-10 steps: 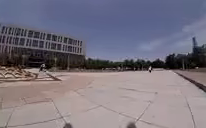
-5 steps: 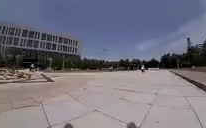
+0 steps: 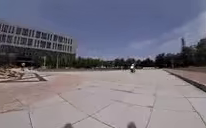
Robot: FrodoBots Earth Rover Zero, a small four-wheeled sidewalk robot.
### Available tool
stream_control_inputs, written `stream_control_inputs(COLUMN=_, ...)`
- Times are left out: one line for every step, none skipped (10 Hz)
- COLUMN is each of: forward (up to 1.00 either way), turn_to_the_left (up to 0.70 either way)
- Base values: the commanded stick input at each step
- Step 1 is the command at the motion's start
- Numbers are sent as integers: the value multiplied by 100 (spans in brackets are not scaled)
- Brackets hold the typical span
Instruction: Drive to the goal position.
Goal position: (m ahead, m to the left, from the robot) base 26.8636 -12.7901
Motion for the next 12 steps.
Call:
stream_control_inputs(forward=45, turn_to_the_left=-24)
stream_control_inputs(forward=45, turn_to_the_left=-24)
stream_control_inputs(forward=45, turn_to_the_left=-24)
stream_control_inputs(forward=45, turn_to_the_left=-24)
stream_control_inputs(forward=45, turn_to_the_left=-24)
stream_control_inputs(forward=45, turn_to_the_left=-24)
stream_control_inputs(forward=45, turn_to_the_left=-24)
stream_control_inputs(forward=45, turn_to_the_left=-24)
stream_control_inputs(forward=45, turn_to_the_left=-24)
stream_control_inputs(forward=45, turn_to_the_left=-24)
stream_control_inputs(forward=45, turn_to_the_left=-24)
stream_control_inputs(forward=45, turn_to_the_left=-24)
